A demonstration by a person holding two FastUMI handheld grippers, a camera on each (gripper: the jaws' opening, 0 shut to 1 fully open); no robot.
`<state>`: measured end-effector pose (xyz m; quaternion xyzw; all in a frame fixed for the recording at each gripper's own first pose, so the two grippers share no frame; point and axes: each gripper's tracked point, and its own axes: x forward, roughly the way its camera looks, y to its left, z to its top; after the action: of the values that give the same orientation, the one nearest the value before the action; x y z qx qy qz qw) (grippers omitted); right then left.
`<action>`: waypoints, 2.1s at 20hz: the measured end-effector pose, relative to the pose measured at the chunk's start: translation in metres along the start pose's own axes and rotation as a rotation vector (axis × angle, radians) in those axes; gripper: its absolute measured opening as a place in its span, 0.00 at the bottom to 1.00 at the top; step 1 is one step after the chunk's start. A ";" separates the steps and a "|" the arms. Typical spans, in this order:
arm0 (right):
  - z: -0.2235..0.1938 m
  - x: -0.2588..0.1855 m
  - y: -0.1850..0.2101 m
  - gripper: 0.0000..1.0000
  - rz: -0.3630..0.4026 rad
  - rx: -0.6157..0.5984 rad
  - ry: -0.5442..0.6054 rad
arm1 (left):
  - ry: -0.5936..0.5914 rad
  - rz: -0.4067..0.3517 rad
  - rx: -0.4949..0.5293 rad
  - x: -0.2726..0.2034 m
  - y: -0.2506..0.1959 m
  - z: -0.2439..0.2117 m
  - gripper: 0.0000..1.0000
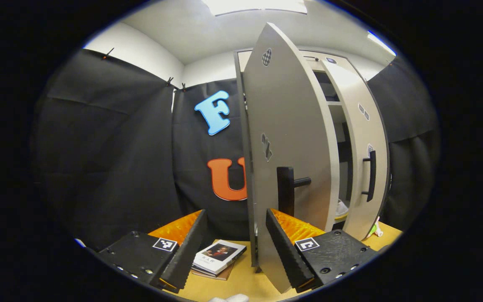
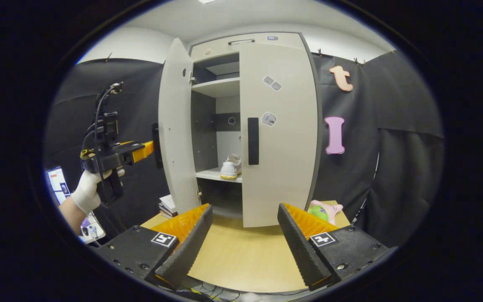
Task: Grab one shoe with the right hand and put it into the shoe cabinet, grab the other shoe with the left hand and put it into the shoe cabinet; then close the right door with the right hand and the left door with the left hand.
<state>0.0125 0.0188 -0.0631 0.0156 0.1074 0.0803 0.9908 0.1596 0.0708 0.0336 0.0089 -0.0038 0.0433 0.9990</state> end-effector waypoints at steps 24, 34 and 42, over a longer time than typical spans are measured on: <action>0.020 -0.006 -0.039 1.00 -0.080 0.018 -0.056 | 0.091 -0.174 0.014 -0.076 -0.102 -0.016 1.00; 0.027 -0.011 -0.039 1.00 -0.124 0.008 -0.075 | 0.089 -0.134 0.012 -0.122 -0.079 -0.016 0.96; 0.022 -0.018 -0.029 1.00 -0.139 0.012 -0.066 | 0.110 -0.149 -0.023 -0.135 -0.074 -0.024 0.96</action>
<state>0.0043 -0.0133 -0.0389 0.0166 0.0762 0.0099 0.9969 0.0317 -0.0138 0.0068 -0.0046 0.0511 -0.0307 0.9982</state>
